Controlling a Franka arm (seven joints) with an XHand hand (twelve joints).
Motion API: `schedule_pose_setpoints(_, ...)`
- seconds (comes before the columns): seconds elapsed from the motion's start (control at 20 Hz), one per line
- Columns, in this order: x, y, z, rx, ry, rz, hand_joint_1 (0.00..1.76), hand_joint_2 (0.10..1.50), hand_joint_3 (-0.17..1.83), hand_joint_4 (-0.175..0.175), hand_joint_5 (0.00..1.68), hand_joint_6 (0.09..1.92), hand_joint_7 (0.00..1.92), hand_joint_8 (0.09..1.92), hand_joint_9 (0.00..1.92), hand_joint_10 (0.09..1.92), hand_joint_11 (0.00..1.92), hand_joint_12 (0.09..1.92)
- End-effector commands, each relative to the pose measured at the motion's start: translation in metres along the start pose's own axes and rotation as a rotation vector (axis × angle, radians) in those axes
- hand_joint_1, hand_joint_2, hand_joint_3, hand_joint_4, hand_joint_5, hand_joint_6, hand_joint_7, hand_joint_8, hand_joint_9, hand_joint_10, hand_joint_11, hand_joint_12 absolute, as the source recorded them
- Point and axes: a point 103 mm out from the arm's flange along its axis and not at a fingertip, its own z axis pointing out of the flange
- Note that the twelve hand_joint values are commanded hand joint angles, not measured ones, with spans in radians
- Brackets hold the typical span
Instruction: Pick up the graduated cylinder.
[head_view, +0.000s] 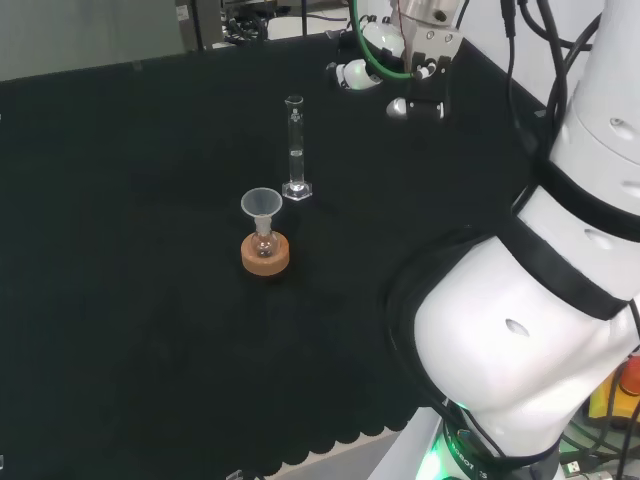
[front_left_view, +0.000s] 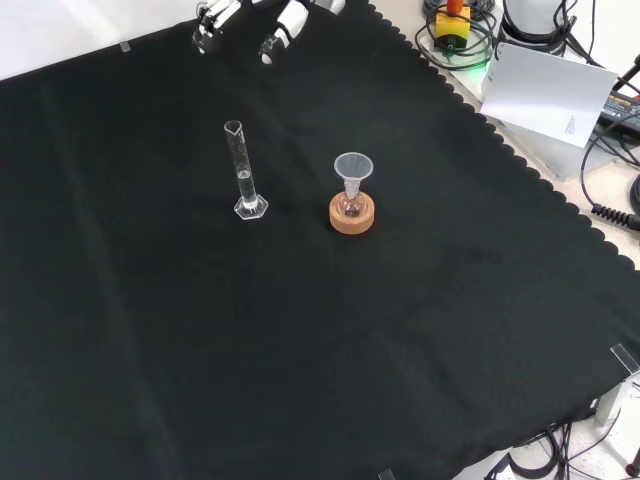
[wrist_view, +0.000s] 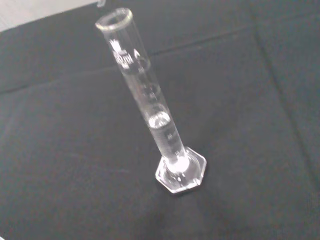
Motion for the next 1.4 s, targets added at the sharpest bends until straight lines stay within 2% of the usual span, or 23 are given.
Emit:
schedule_pose_setpoints(0.05, -0.016, 0.030, 0.070, 0.029, 0.168, 0.030, 0.54, 1.15, -0.08, -0.053, 0.34, 0.09, 0.06, 0.64, 0.23, 0.70, 0.02, 1.41)
schedule_pose_setpoints(0.3, -0.023, 0.033, 0.082, 0.031, 0.204, 0.033, 0.54, 1.14, -0.09, -0.055, 0.35, 0.09, 0.07, 0.65, 0.24, 0.70, 0.02, 1.41)
schedule_pose_setpoints(0.7, -0.028, 0.034, 0.113, -0.002, 0.330, -0.033, 0.56, 1.10, -0.12, -0.056, 0.35, 0.09, 0.08, 0.66, 0.25, 0.71, 0.01, 1.41)
schedule_pose_setpoints(0.8, -0.028, 0.034, 0.120, -0.010, 0.341, -0.055, 0.59, 1.09, -0.14, -0.059, 0.37, 0.09, 0.15, 0.67, 0.33, 0.69, 0.03, 1.41)
schedule_pose_setpoints(0.9, -0.027, 0.036, 0.128, 0.009, 0.372, -0.069, 0.64, 1.08, -0.17, -0.063, 0.39, 0.09, 0.20, 0.67, 0.42, 0.66, 0.07, 1.40)
schedule_pose_setpoints(1.1, -0.026, 0.041, 0.141, 0.025, 0.443, -0.080, 0.70, 1.07, -0.17, -0.064, 0.41, 0.09, 0.21, 0.66, 0.42, 0.64, 0.08, 1.39)
schedule_pose_setpoints(1.4, -0.028, 0.050, 0.154, 0.016, 0.558, -0.117, 0.84, 1.04, -0.17, -0.064, 0.43, 0.09, 0.25, 0.67, 0.47, 0.63, 0.13, 1.38)
